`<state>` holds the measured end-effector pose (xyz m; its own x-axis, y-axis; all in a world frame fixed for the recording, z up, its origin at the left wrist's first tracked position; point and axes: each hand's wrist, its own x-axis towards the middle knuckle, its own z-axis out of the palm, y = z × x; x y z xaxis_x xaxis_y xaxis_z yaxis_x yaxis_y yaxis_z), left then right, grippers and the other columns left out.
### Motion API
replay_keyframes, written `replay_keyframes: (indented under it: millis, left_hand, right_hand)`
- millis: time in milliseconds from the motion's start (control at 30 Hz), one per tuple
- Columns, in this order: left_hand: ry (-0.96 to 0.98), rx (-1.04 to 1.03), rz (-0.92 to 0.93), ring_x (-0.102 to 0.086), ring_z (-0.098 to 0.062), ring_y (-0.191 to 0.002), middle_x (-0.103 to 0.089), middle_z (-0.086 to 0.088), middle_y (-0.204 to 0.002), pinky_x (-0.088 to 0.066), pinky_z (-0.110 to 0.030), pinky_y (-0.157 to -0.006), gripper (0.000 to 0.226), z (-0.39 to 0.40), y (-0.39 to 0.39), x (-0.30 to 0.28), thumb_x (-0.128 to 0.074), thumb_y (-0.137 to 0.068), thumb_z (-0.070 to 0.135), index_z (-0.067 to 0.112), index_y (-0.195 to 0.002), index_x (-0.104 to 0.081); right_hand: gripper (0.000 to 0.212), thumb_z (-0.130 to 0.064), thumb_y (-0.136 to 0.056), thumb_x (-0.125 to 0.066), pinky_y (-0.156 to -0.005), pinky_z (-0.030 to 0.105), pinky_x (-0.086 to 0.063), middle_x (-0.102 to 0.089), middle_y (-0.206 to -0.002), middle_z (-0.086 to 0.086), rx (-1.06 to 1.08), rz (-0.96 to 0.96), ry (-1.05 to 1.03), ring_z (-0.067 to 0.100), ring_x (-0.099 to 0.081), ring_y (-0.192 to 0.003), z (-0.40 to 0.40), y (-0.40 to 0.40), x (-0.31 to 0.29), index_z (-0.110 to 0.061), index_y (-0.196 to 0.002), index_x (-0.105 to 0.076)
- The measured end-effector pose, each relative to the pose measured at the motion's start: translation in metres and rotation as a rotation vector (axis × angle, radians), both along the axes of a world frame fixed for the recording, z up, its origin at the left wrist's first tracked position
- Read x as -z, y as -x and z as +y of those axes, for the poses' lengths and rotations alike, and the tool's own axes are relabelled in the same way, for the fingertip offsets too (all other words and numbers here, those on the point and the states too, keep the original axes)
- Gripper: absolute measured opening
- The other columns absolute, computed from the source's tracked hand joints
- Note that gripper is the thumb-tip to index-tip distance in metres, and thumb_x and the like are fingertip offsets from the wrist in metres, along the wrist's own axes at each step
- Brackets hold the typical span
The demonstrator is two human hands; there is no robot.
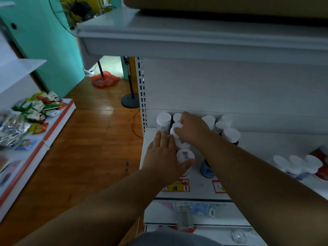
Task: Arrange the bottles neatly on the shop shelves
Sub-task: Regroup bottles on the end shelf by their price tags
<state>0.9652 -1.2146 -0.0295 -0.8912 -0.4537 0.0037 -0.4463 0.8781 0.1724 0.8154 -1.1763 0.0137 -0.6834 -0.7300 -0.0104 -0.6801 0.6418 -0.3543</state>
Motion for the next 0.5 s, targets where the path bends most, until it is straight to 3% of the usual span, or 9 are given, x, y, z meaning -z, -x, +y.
replay_keyframes:
  millis: [67, 133, 233, 333, 400, 500]
  left_hand:
    - [-0.017, -0.002, 0.004, 0.014, -0.026, -0.148, 0.009, -0.012, -0.162, -0.003, -0.044, -0.121, 0.109, 0.000, -0.001, -0.002, -0.017, -0.079, 0.087, 0.010, -0.154, 0.004]
    - [-0.038, -0.002, 0.031, 0.012, -0.025, -0.148, 0.008, -0.010, -0.162, -0.004, -0.043, -0.121, 0.109, 0.000, -0.002, -0.007, -0.019, -0.078, 0.086, 0.011, -0.154, 0.003]
    - [-0.042, -0.005, 0.108, 0.004, -0.023, -0.149, 0.000, -0.009, -0.163, -0.007, -0.043, -0.121, 0.106, -0.003, -0.007, -0.016, -0.023, -0.080, 0.084, 0.012, -0.154, -0.003]
    - [-0.090, -0.025, 0.225, -0.004, -0.020, -0.148, -0.010, -0.005, -0.161, -0.008, -0.038, -0.121, 0.098, -0.004, -0.014, -0.029, -0.028, -0.083, 0.078, 0.012, -0.153, -0.010]
    - [-0.139, -0.035, 0.374, -0.015, -0.019, -0.144, -0.022, -0.004, -0.157, -0.015, -0.035, -0.119, 0.091, -0.004, -0.016, -0.038, -0.031, -0.084, 0.073, 0.013, -0.151, -0.020]
    - [-0.203, -0.020, 0.592, -0.032, -0.018, -0.135, -0.038, -0.003, -0.146, -0.032, -0.038, -0.112, 0.080, 0.002, -0.015, -0.047, -0.032, -0.087, 0.069, 0.015, -0.145, -0.035]
  right_hand:
    - [0.039, -0.041, -0.084, -0.062, -0.077, 0.037, -0.047, -0.062, -0.103, 0.005, 0.010, -0.024, -0.066, 0.027, -0.059, -0.096, -0.007, 0.001, 0.003, -0.017, -0.110, -0.047]
    - [0.032, -0.036, -0.082, -0.063, -0.073, 0.034, -0.045, -0.062, -0.099, 0.005, 0.038, -0.030, -0.020, 0.027, -0.060, -0.095, -0.008, 0.001, 0.003, -0.017, -0.103, -0.047]
    - [0.029, -0.032, -0.084, -0.062, -0.068, 0.032, -0.041, -0.059, -0.092, 0.004, 0.096, -0.022, 0.153, 0.024, -0.057, -0.086, 0.001, -0.003, -0.014, -0.016, -0.102, -0.047]
    - [0.023, -0.029, -0.088, -0.057, -0.068, 0.030, -0.043, -0.056, -0.098, -0.001, 0.130, -0.095, 0.421, 0.019, -0.055, -0.086, 0.020, -0.007, -0.036, -0.021, -0.108, -0.048]
    - [0.015, -0.023, -0.090, -0.051, -0.069, 0.034, -0.052, -0.058, -0.100, -0.004, 0.145, -0.235, 0.659, 0.020, -0.059, -0.089, 0.035, -0.014, -0.048, -0.026, -0.105, -0.052]
    - [0.022, -0.017, -0.088, -0.042, -0.071, 0.045, -0.054, -0.061, -0.095, 0.003, 0.305, -0.696, 1.035, 0.027, -0.061, -0.087, 0.059, -0.027, -0.062, -0.030, -0.091, -0.060]
